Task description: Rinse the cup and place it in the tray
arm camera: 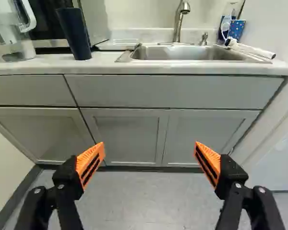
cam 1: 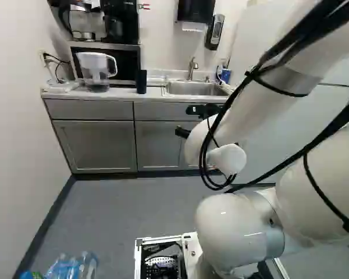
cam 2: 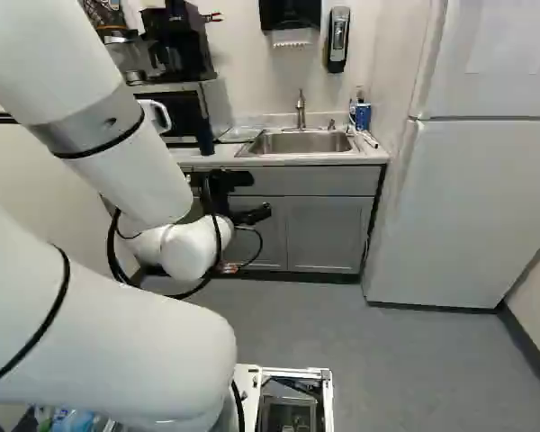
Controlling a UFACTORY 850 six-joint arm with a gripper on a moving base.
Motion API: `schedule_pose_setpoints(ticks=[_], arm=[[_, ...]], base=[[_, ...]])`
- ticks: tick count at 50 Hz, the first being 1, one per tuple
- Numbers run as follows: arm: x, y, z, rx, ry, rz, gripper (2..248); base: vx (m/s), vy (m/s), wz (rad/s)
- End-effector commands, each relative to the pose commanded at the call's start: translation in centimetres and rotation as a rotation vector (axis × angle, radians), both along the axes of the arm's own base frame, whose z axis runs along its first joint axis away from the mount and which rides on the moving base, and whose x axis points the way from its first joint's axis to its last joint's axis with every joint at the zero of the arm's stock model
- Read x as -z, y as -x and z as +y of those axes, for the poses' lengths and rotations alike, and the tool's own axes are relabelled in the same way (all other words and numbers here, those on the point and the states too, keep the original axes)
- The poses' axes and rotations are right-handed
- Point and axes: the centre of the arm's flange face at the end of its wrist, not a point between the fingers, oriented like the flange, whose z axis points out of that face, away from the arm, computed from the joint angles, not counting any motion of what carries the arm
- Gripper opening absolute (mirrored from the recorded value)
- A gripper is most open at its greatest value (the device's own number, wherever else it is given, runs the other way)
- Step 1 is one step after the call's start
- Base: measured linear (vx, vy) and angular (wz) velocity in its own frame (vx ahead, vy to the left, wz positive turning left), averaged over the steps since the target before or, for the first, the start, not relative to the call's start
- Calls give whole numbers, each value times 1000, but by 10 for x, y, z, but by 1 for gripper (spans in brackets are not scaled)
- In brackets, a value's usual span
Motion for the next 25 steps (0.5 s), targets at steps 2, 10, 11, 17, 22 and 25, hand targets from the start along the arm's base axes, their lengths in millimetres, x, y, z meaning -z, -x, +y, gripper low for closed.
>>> schedule_pose_setpoints(ticks=[2,10,11,17,22,25], arm=[[0,0,0,0,0,0,247],[0,0,0,0,0,0,247],[0,0,0,0,0,0,247],[0,0,0,0,0,0,247],[0,0,0,0,0,-1,247],[-2,-1,0,0,0,-5,247]], base=[[0,0,0],[0,0,0],[0,0,0],[0,0,0],[0,0,0],[0,0,0]])
